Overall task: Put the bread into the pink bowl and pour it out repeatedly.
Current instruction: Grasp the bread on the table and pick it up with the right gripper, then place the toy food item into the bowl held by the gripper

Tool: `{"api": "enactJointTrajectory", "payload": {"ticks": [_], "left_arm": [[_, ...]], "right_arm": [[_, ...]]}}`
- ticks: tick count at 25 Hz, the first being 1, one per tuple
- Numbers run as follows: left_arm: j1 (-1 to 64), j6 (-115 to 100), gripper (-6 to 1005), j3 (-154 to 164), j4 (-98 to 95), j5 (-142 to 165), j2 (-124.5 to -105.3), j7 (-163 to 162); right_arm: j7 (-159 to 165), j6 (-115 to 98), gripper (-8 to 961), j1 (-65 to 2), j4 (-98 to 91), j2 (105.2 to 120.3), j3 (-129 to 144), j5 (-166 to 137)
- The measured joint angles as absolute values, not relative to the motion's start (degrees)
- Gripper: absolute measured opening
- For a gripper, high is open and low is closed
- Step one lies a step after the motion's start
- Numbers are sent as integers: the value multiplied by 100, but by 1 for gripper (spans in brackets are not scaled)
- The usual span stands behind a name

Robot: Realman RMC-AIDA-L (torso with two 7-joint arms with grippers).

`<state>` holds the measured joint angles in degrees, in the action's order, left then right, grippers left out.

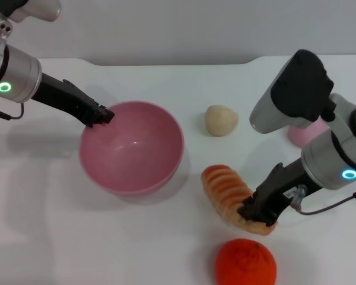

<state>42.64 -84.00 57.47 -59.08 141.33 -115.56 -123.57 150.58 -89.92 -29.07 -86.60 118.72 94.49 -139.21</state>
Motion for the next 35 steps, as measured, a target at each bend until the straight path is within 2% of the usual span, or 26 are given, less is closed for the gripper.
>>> {"api": "enactJointTrajectory", "payload": {"ticks": [12, 23, 35], "left_arm": [[4236, -8411, 43, 5747, -5928, 14118, -11585, -12357], [4259, -8419, 43, 5747, -5940, 14120, -11637, -12357], [4307, -8344, 44, 5746, -5954, 14119, -11708, -12374]], "right_arm": [[15126, -8847, 101, -2673, -9339, 11895, 9178, -14347], [15063, -7789, 98, -2495, -10314, 11903, 8652, -14576], [14981, -7057, 94, -2725, -10786, 11941, 10019, -14384]]}}
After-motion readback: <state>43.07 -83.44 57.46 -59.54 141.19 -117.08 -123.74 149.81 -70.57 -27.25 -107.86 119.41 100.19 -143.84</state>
